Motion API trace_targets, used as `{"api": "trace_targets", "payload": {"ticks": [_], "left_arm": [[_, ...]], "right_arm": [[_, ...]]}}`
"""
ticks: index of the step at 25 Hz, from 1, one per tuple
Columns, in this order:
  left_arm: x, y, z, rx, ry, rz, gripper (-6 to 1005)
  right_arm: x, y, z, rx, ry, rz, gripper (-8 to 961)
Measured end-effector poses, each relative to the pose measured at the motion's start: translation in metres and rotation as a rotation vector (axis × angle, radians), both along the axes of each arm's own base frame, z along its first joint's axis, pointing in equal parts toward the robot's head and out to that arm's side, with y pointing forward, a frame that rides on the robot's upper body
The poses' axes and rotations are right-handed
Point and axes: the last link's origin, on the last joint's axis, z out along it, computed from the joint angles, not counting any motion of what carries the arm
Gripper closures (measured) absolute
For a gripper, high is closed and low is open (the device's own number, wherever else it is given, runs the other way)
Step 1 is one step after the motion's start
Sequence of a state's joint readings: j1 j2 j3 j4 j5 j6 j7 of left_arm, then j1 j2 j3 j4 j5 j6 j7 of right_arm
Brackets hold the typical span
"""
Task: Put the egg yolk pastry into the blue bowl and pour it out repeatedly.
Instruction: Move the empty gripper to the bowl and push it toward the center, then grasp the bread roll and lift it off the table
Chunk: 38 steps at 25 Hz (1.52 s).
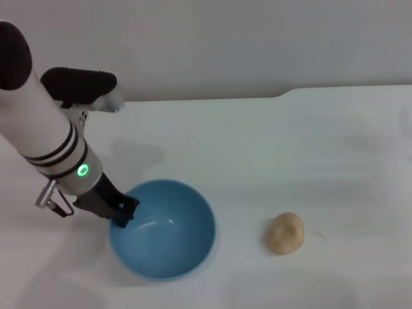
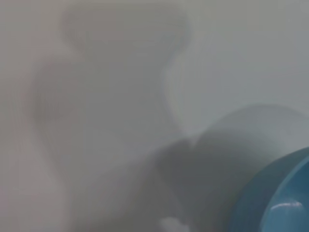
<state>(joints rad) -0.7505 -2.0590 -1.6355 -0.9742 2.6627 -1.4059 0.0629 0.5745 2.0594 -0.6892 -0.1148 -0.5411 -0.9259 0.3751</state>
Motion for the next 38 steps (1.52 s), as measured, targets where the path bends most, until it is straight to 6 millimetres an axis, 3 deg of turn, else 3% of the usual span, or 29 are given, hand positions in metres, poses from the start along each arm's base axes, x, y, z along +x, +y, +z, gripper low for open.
{"api": "trace_targets", "payload": {"ticks": [5,10,12,16,19,23,29,38], "left_arm": [[0.006,0.007,0.005,0.028,-0.028,0.004,984],[0.009,0.013,0.012,0.069,-0.071,0.029,983],[0.011,0.015,0.013,0.080,-0.084,0.024,983],[0.014,0.017,0.015,0.092,-0.083,-0.002,983],[0.015,0.019,0.016,0.106,-0.087,-0.015,988],[0.015,0.021,0.017,0.120,-0.092,-0.014,994],[0.016,0.027,0.023,0.165,-0.129,-0.001,998],[0.016,0.032,0.030,0.212,-0.160,0.005,998]], "right_arm": [[-0.013,0.023,0.006,-0.068,0.171,0.028,445],[-0.043,0.044,0.009,-0.319,0.314,0.127,445],[-0.057,0.051,0.010,-0.455,0.325,0.129,445],[-0.066,0.057,0.008,-0.586,0.298,0.083,445],[-0.069,0.061,0.003,-0.785,0.232,-0.046,445],[-0.078,0.058,0.001,-0.947,0.169,-0.096,445],[-0.111,0.047,-0.007,-1.224,0.040,-0.063,445],[-0.136,0.026,-0.029,-1.478,-0.090,-0.083,446]]}}
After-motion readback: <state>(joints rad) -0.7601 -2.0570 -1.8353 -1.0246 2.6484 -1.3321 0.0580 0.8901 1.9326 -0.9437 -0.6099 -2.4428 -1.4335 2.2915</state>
